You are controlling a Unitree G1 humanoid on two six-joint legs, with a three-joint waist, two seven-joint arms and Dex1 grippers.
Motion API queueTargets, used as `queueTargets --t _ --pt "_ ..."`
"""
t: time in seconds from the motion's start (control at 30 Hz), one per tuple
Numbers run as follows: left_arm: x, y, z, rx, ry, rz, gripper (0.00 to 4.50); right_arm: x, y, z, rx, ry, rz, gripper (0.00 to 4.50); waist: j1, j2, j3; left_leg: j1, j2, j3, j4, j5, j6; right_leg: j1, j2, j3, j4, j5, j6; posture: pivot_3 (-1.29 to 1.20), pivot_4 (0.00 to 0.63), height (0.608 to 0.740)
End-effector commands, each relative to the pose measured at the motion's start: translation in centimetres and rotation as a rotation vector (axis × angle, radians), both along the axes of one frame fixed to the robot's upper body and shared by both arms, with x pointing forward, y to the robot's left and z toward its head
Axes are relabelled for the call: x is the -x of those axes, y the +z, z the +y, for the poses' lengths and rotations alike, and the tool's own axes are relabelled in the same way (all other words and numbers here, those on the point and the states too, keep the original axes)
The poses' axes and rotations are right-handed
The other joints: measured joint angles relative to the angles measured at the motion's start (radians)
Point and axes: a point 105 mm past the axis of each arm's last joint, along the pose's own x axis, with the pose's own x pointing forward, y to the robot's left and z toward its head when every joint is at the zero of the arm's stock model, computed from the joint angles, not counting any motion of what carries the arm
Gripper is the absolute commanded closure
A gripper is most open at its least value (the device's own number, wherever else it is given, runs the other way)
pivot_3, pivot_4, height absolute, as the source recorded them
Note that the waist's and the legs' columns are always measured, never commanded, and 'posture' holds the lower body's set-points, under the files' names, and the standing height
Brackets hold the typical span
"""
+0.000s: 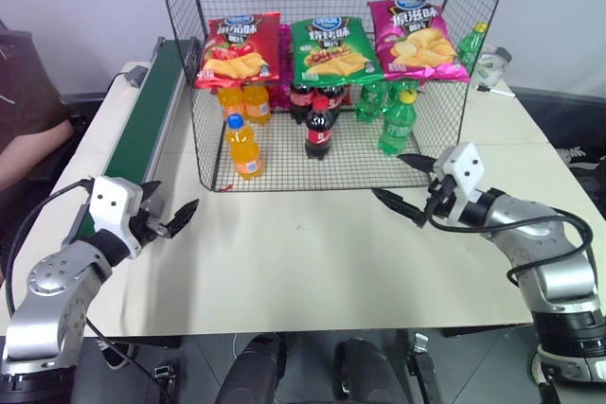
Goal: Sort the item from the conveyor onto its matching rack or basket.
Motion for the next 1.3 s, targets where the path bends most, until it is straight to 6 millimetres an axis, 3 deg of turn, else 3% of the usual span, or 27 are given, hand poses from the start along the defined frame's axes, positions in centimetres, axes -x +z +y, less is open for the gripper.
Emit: queueTargets --t 0.03,1.3 --pt "-0.1 0.9 0.0 -0.012 -0.006 -0.046 0.02 0.2 1.6 0.8 -0.009 0.031 -0.068 0.0 0.0 0.0 0.0 0.0 0.0 0.0 0.0 0.0 0.0 0.0 0.0 0.0 0.0 0.0 0.0 0.0 0.15 0.74" --pt "-0.4 1.0 1.1 -0.033 0.066 -0.05 0.02 -0.5 1.4 2.6 -0.033 0.056 -0.094 0.0 0.0 0.0 0.0 0.0 0.0 0.0 -0.001 0.0 0.0 -0.001 0.0 0.0 0.0 0.0 0.0 0.0 0.15 0.74"
